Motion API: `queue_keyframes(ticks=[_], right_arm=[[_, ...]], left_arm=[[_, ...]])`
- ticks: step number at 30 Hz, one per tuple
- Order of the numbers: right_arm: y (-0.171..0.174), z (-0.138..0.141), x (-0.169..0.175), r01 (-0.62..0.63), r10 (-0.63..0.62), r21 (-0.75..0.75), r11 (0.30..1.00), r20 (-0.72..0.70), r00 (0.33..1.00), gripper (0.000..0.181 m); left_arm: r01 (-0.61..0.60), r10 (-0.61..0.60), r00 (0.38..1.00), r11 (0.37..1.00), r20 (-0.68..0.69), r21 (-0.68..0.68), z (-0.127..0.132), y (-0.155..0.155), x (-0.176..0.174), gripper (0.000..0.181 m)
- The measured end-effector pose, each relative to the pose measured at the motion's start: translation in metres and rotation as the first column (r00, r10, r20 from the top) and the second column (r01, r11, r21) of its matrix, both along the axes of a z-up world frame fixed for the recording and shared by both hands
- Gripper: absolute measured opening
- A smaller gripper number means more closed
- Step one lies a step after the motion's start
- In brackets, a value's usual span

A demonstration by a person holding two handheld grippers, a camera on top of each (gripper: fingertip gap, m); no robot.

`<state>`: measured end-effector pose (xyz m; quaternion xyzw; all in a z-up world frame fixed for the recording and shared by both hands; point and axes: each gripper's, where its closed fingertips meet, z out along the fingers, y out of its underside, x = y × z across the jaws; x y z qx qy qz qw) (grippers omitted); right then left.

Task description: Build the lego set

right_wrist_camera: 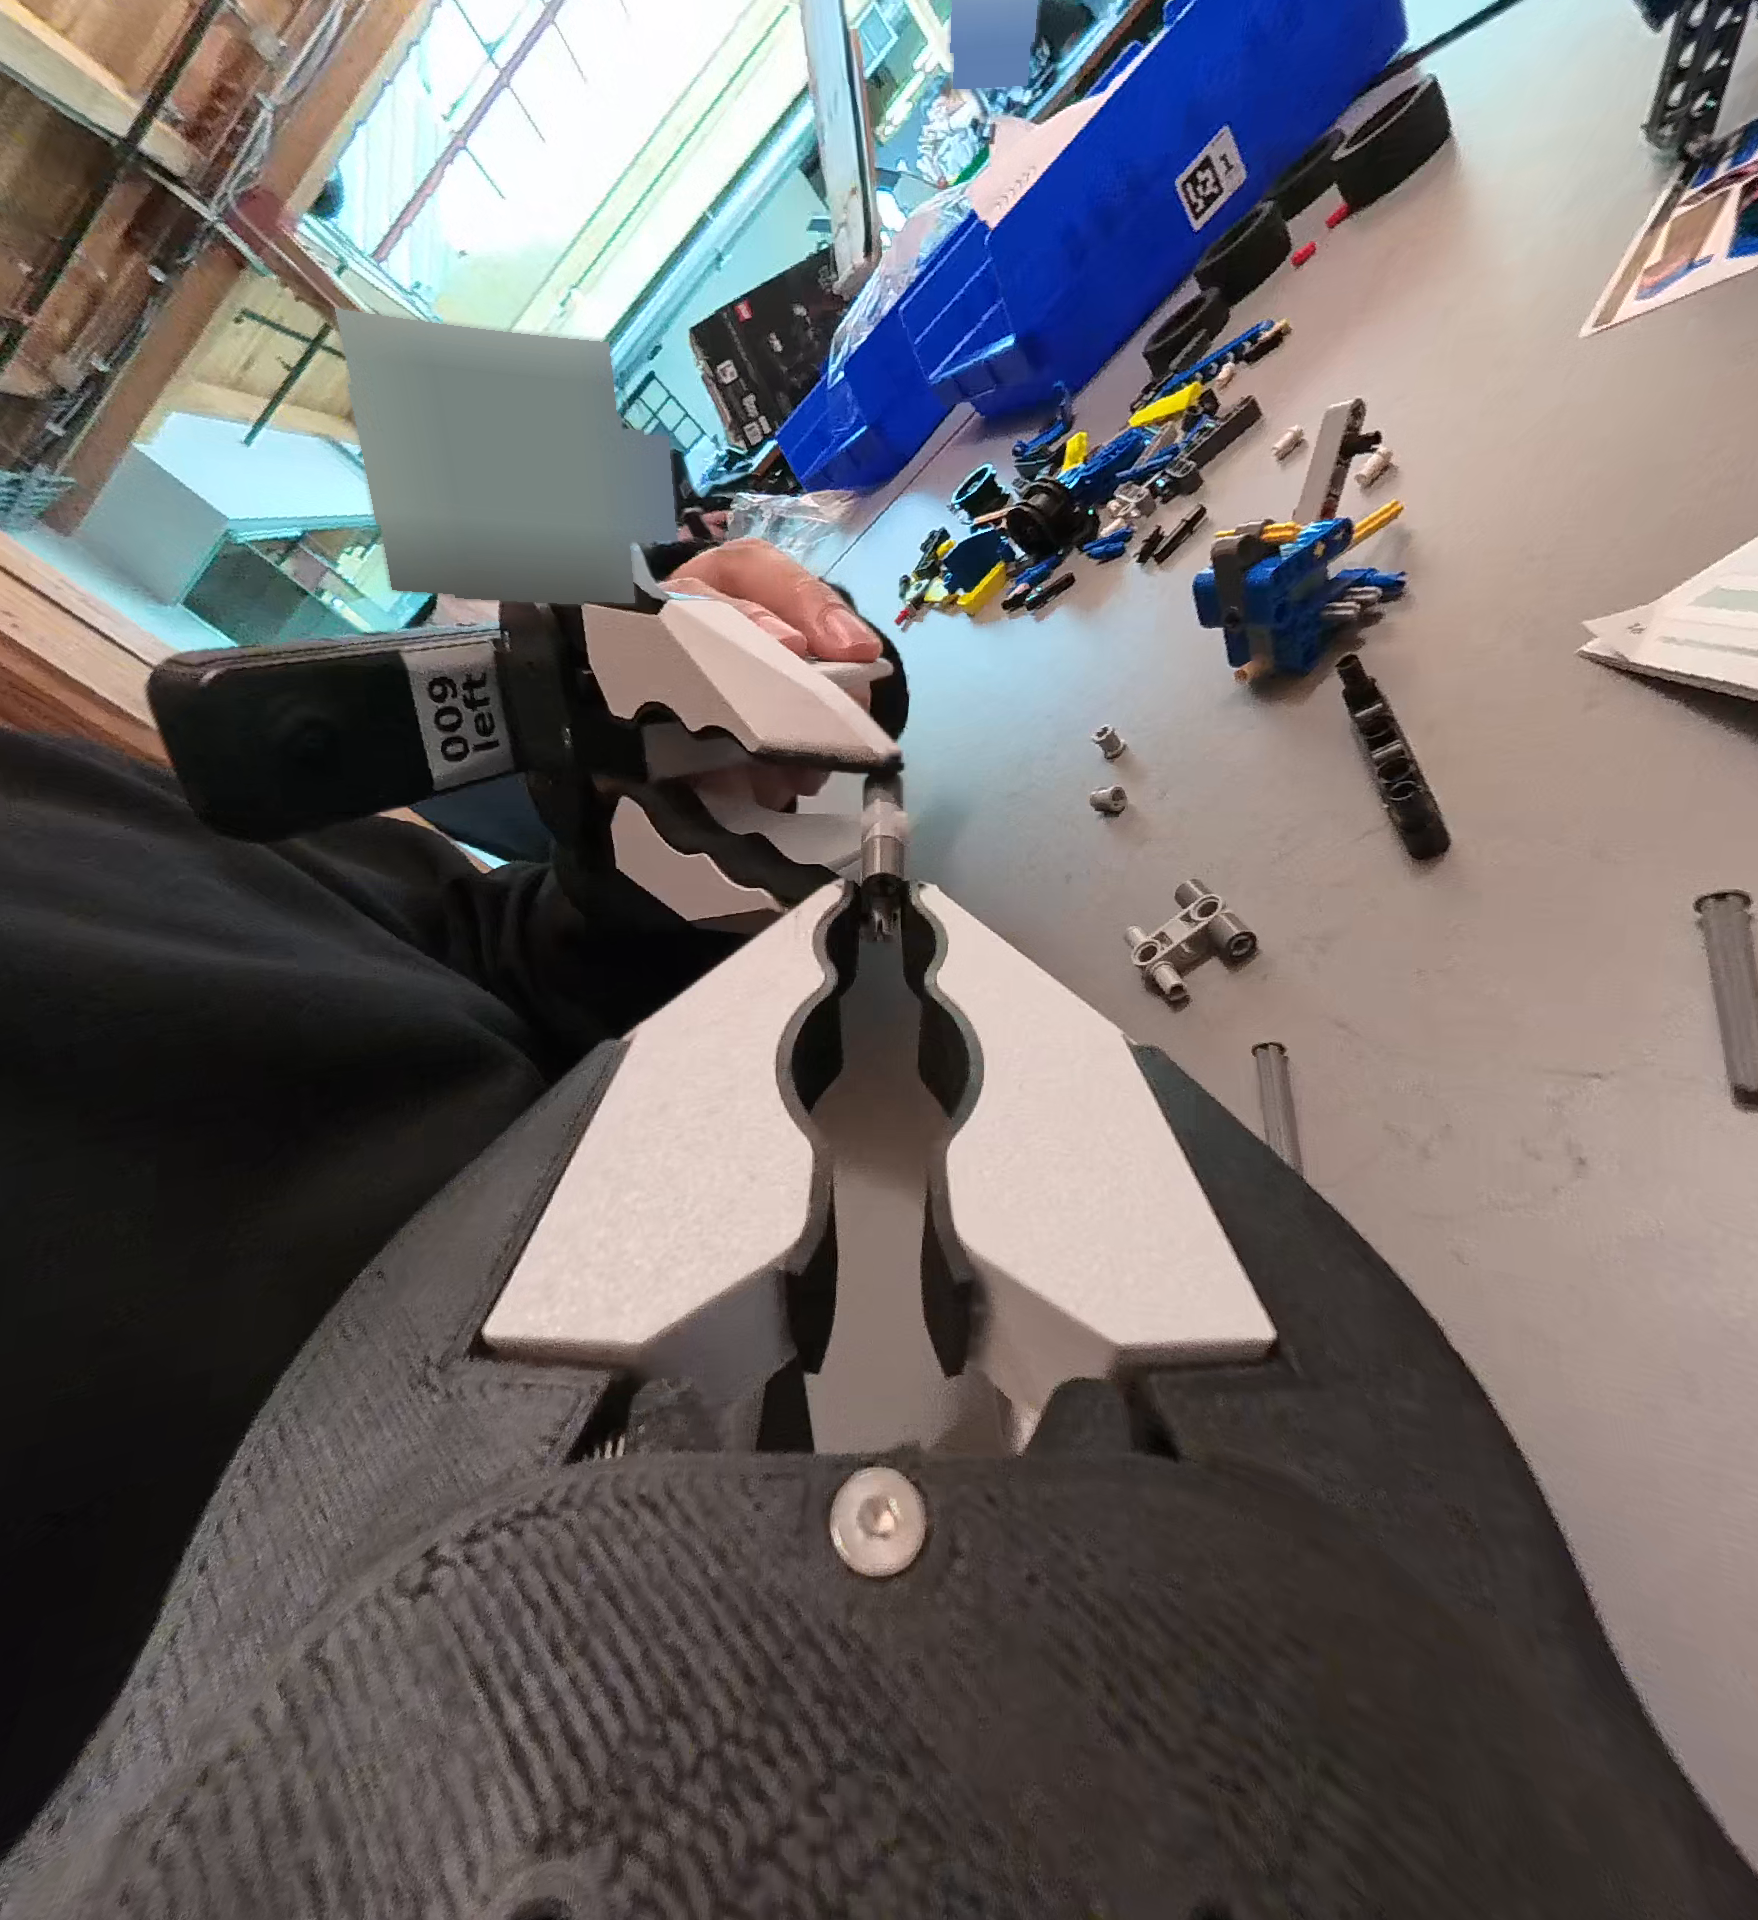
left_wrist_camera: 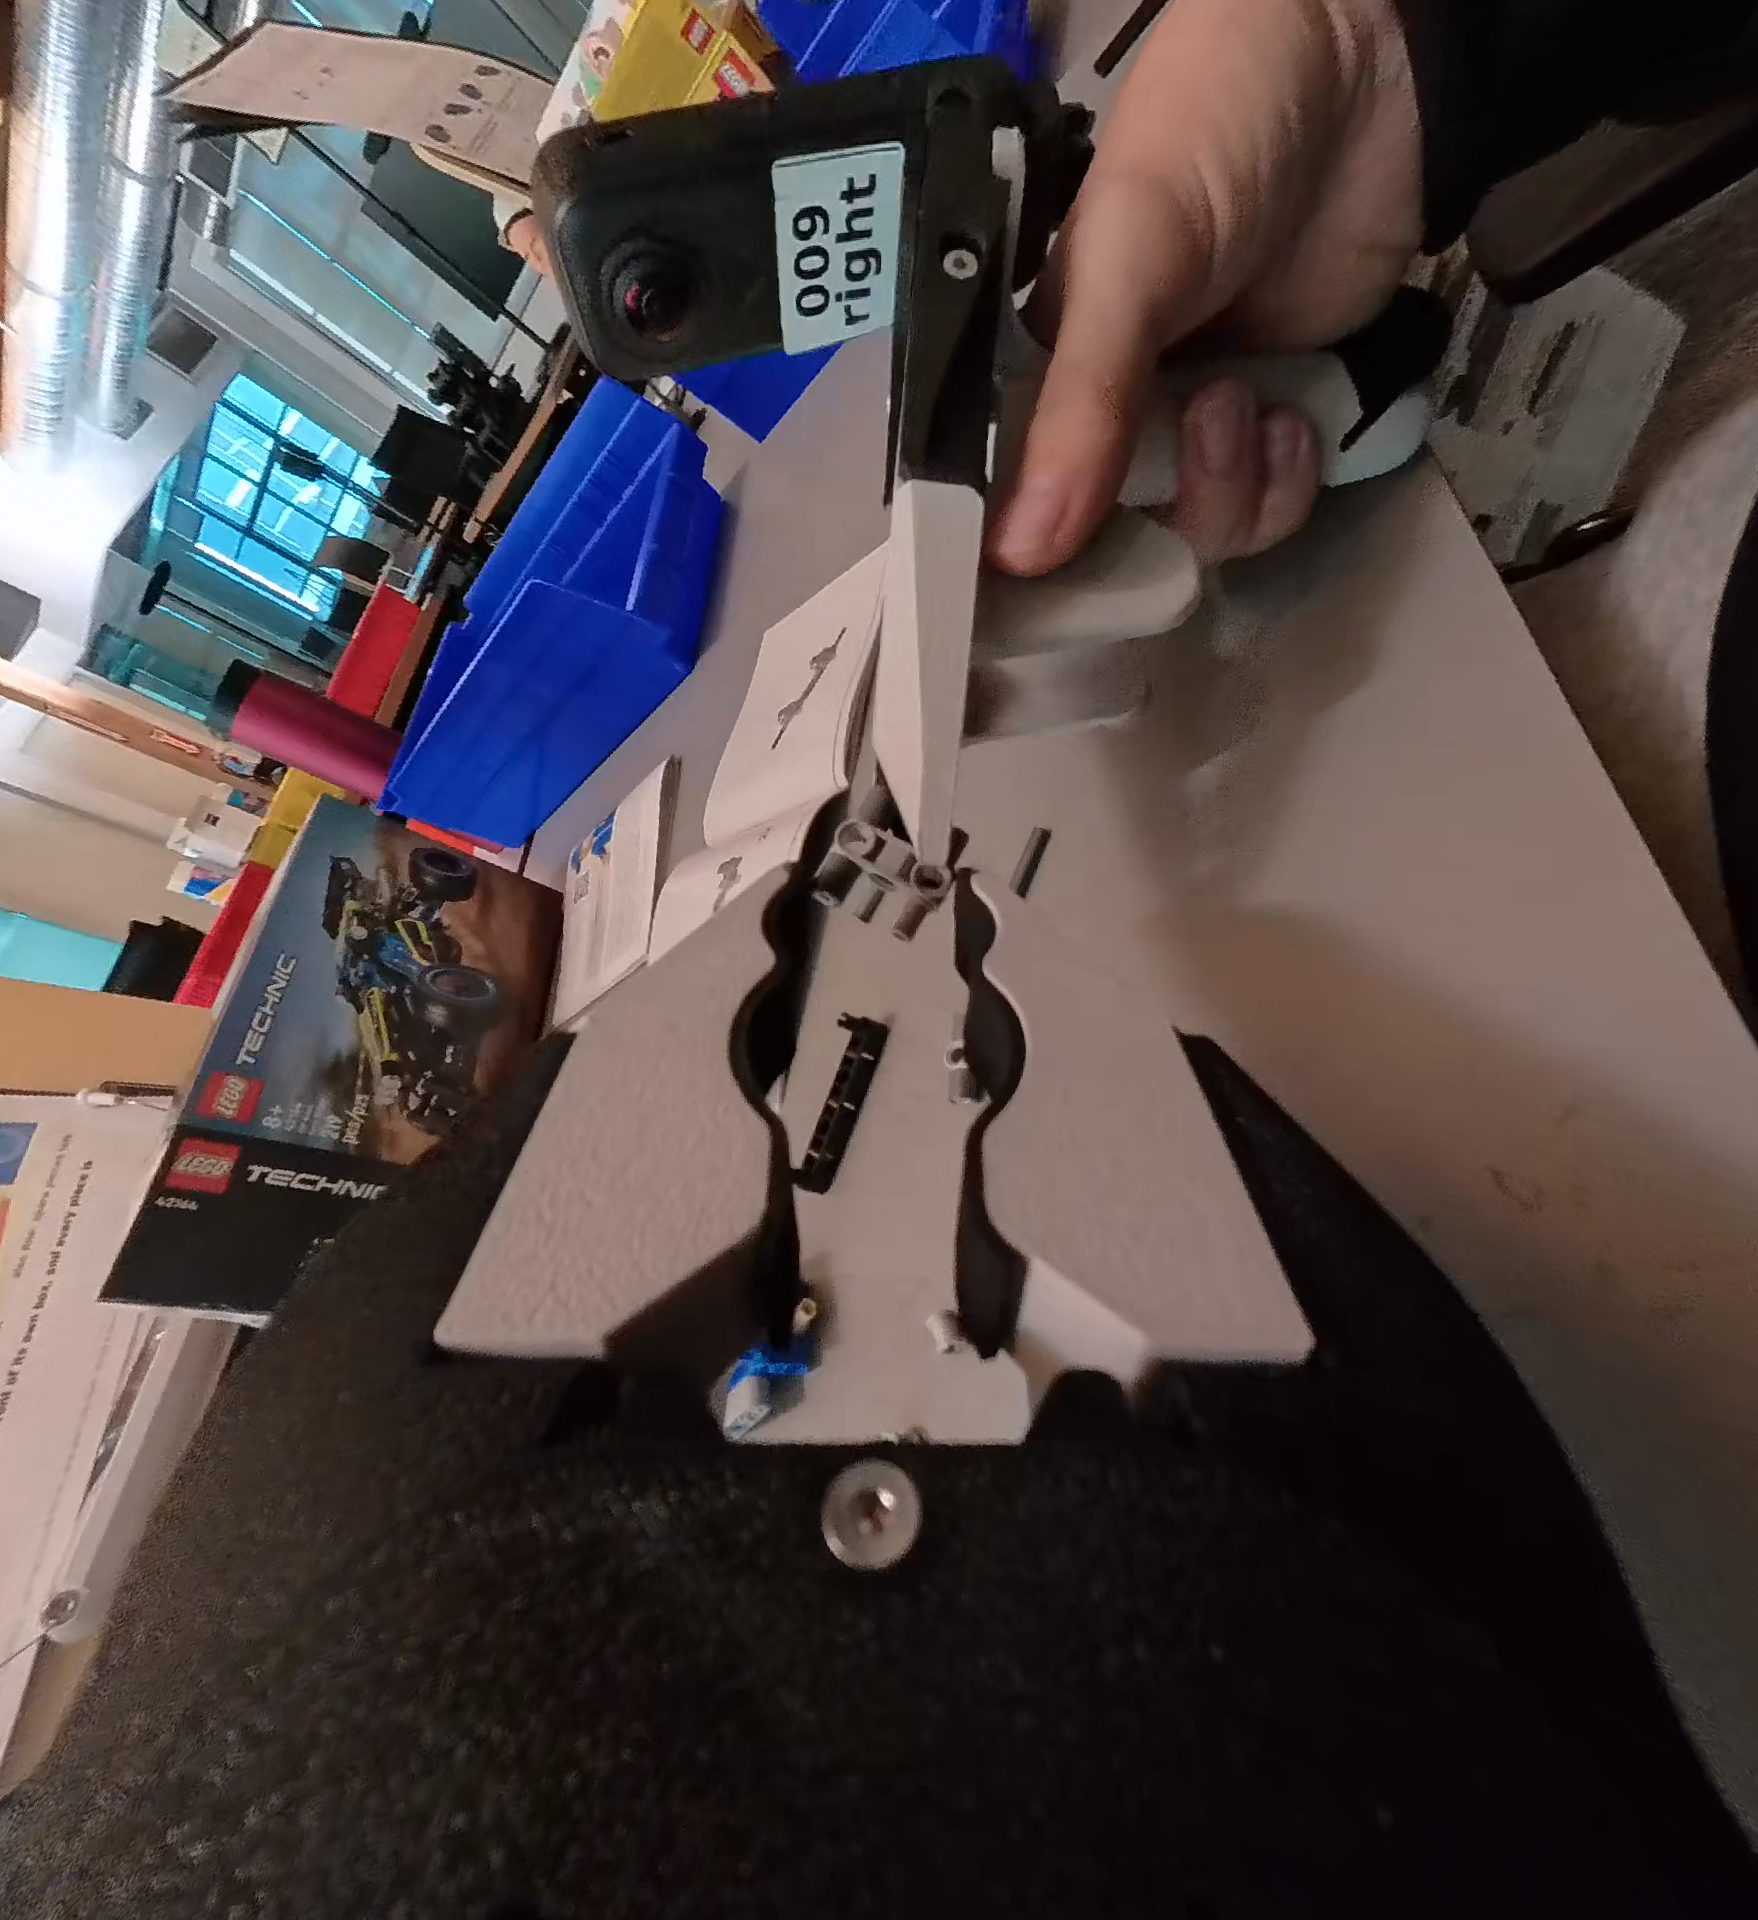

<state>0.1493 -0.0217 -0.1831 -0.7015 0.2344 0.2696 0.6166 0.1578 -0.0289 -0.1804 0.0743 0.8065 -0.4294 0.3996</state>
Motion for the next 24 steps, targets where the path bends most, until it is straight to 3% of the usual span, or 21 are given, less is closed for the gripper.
queue_keyframes(ticks=[5, 8, 10, 14, 20, 24], right_arm=[[-0.002, 0.018, -0.012, -0.089, 0.109, 0.156, 0.984, -0.129, 0.986, 0.005], [0.0, 0.026, -0.026, -0.173, 0.223, 0.236, 0.956, -0.206, 0.953, 0.006], [0.001, 0.028, -0.037, -0.231, 0.284, 0.248, 0.941, -0.205, 0.937, 0.006], [0.001, 0.034, -0.047, -0.28, 0.355, 0.297, 0.913, -0.241, 0.903, 0.006], [0.0, 0.038, -0.052, -0.308, 0.401, 0.332, 0.892, -0.262, 0.878, 0.006], [-0.001, 0.038, -0.052, -0.305, 0.402, 0.339, 0.89, -0.266, 0.876, 0.006]], left_arm=[[0.09, -0.112, 0.982, 0.985, -0.15, -0.145, 0.006, -0.002, -0.012, 0.033], [0.163, -0.252, 0.922, 0.941, -0.295, -0.295, 0.013, -0.003, -0.023, 0.041], [0.229, -0.358, 0.864, 0.906, -0.355, -0.357, 0.017, -0.005, -0.034, 0.038], [0.325, -0.509, 0.777, 0.828, -0.37, -0.457, 0.03, -0.007, -0.052, 0.028], [0.363, -0.51, 0.793, 0.835, -0.334, -0.414, 0.027, -0.007, -0.054, 0.021], [0.357, -0.5, 0.812, 0.834, -0.3, -0.422, 0.031, -0.007, -0.053, 0.03]])
